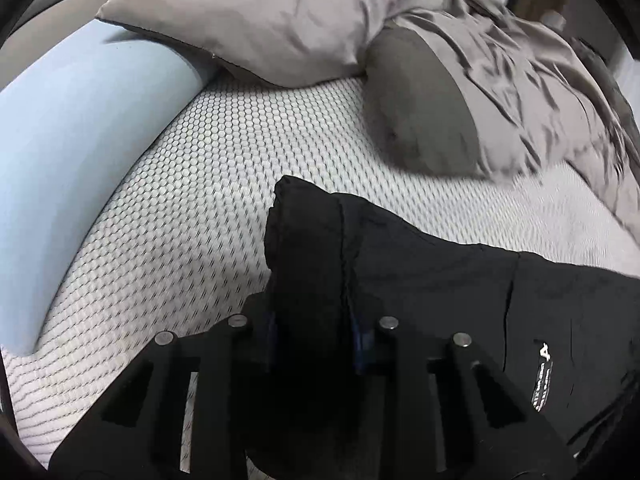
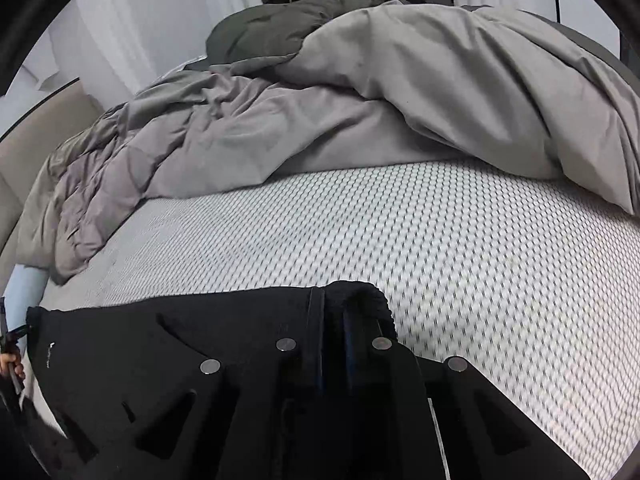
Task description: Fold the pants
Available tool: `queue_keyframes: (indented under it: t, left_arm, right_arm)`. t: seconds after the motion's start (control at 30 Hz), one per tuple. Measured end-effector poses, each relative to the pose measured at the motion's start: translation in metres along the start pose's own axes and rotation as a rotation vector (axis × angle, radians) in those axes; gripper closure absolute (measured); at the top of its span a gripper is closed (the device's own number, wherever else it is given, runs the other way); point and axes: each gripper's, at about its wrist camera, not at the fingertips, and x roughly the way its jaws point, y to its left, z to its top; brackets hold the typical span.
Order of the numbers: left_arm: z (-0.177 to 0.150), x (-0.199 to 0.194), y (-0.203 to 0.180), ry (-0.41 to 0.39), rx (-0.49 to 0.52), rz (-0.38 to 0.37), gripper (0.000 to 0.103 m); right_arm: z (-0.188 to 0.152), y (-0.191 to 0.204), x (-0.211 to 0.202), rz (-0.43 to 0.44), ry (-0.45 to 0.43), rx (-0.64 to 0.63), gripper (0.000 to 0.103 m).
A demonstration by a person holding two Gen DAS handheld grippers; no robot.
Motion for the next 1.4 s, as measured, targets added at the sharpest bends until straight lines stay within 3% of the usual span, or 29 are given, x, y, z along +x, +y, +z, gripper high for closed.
queue_keyframes:
  t: [0.07,0.17,0.2,0.27,0.33,0.4,0.53,0.6,0.7,0.77,0.83,0.87,0.9,0.93,0.97,1.1,1.2,1.27,1.3,1.33,1.4]
  left_arm:
    - [0.010,0.007,0.000,0.032,-0.030,0.010,0.071]
    - [0.006,-0.015,-0.005,-0.030,-0.023,0.000,0.060]
    - [-0.001,-0.031,-0.003,-0.053,-0.008,-0.009,0.049]
    - [-0.011,-0.068,0.003,-0.089,-0.006,-0.031,0.034]
    - [-0.032,-0.112,0.016,-0.123,-0.008,-0.063,0.012]
    - [-0.070,-0.152,0.031,-0.147,-0.019,-0.076,0.002]
    - [-0.144,-0.203,0.065,-0.123,-0.028,-0.077,0.001]
    - [-0.182,-0.210,0.084,-0.078,-0.060,-0.092,0.001]
    - [-0.226,-0.197,0.098,0.014,-0.060,-0.118,0.002]
    - [-0.237,-0.184,0.100,0.044,-0.082,-0.142,0.009]
    - [-0.236,-0.175,0.099,0.037,-0.110,-0.156,0.029]
    - [-0.232,-0.172,0.094,0.018,-0.110,-0.131,0.058]
    - [-0.229,-0.170,0.091,0.006,-0.096,-0.112,0.078]
    - [-0.226,-0.172,0.086,-0.015,-0.081,-0.109,0.091]
    - [-0.219,-0.180,0.080,-0.066,-0.064,-0.115,0.094]
    - [-0.183,-0.190,0.075,-0.182,-0.068,-0.087,0.093]
    - [-0.170,-0.160,0.074,-0.078,-0.078,0.072,0.090]
    - [-0.177,-0.155,0.078,-0.029,-0.116,0.079,0.089]
    - [-0.183,-0.161,0.082,-0.047,-0.134,0.047,0.080]
    - [-0.191,-0.169,0.085,-0.075,-0.158,0.006,0.060]
    - [-0.210,-0.189,0.090,-0.126,-0.212,-0.060,0.029]
  right_arm:
    - [0.007,0.000,0.008,-0.024,-0.007,0.004,0.095]
    - [0.007,0.002,0.007,-0.060,0.032,0.028,0.071]
    - [0.004,0.001,-0.004,-0.047,0.016,0.030,0.058]
    - [-0.004,0.002,-0.033,-0.010,-0.034,0.027,0.042]
    - [-0.021,-0.001,-0.078,0.044,-0.091,0.035,0.029]
    - [-0.043,-0.004,-0.113,0.091,-0.128,0.038,0.009]
    - [-0.105,-0.004,-0.174,0.155,-0.178,0.003,0.004]
    - [-0.137,-0.001,-0.190,0.172,-0.184,0.001,0.003]
    - [-0.179,-0.002,-0.204,0.177,-0.170,0.013,0.003]
    - [-0.198,-0.002,-0.207,0.172,-0.166,0.011,0.003]
    - [-0.213,-0.006,-0.208,0.183,-0.152,0.036,0.003]
    - [-0.219,-0.008,-0.207,0.188,-0.144,0.057,0.003]
    - [-0.222,-0.011,-0.205,0.182,-0.139,0.069,0.003]
    - [-0.225,-0.013,-0.205,0.161,-0.136,0.084,0.003]
    - [-0.228,-0.016,-0.207,0.145,-0.133,0.096,0.003]
    - [-0.239,-0.028,-0.220,0.111,-0.144,0.126,0.003]
    - [-0.248,-0.040,-0.223,0.094,-0.131,0.172,0.003]
    - [-0.256,-0.047,-0.221,0.105,-0.114,0.206,0.003]
    - [-0.260,-0.051,-0.219,0.104,-0.100,0.222,0.003]
    - [-0.264,-0.053,-0.216,0.103,-0.088,0.238,0.003]
    - [-0.271,-0.056,-0.209,0.148,-0.064,0.271,0.003]
